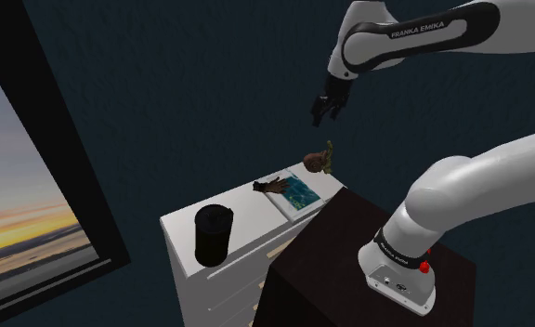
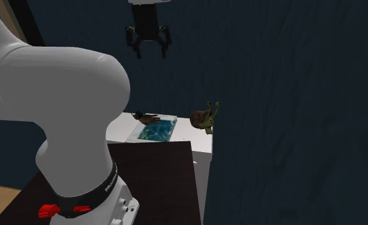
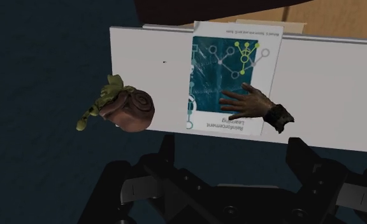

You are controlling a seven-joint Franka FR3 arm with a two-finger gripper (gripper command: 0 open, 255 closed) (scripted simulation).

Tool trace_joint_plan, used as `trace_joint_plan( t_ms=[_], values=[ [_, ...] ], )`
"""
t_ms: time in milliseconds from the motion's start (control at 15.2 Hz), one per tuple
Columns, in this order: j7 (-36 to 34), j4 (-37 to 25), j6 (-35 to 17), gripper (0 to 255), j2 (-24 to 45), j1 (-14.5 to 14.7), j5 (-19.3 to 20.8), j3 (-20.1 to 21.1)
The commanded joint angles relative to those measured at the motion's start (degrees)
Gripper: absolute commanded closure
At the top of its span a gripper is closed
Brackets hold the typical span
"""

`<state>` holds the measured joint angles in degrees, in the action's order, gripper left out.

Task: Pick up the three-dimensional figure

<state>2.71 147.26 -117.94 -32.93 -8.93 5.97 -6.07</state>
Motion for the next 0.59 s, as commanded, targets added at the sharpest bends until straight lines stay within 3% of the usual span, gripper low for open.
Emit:
trace_joint_plan(
  t_ms=[0,528],
  values=[
    [0.8,1.1,-3.2,0,2.1,-1.3,1.9,-1.0],
    [2.4,1.5,-16.2,0,14.6,-6.3,9.4,-4.8]
  ],
)
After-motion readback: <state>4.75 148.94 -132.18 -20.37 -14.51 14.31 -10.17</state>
